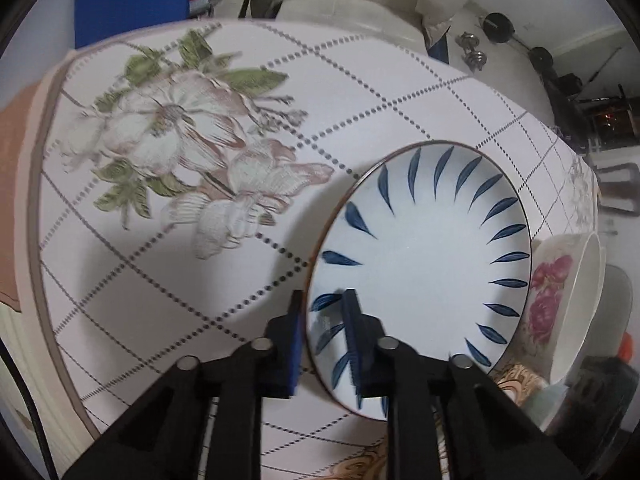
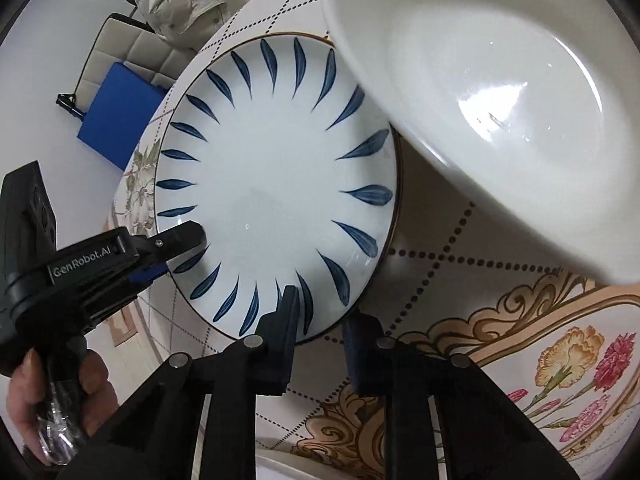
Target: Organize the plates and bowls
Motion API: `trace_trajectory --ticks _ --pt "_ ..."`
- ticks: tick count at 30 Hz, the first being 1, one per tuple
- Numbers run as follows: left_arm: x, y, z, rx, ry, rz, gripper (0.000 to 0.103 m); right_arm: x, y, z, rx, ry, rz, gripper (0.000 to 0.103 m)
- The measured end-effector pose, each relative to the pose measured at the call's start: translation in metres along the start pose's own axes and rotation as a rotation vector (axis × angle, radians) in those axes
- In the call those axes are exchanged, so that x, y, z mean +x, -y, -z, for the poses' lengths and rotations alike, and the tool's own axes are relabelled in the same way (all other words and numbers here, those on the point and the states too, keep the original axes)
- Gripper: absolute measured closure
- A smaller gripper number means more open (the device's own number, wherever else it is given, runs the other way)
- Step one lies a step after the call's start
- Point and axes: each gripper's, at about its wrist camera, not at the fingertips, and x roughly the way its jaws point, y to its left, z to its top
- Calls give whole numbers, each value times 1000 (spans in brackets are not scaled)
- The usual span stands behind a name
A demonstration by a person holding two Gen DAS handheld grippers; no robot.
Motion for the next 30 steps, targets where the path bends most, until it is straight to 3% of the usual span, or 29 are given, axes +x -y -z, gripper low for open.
trace_trajectory --ticks 4,11,14,18,23,30 --pt "-13 -15 17 14 23 -29 96 4 -13 9 -43 -34 -21 82" --pt "-24 -65 52 -64 21 -41 96 30 -47 34 -146 -122 -44 82" --pt "-27 -76 60 -76 16 -18 93 28 -51 31 -189 -85 -8 81" --pt "-26 -78 58 -78 8 7 90 20 -41 7 -178 -47 6 71" --pt "-21 -82 48 -84 -14 30 75 17 -32 -29 -139 -23 0 71" --pt "-22 -71 29 -25 4 12 74 25 -45 -65 -138 -56 -55 65"
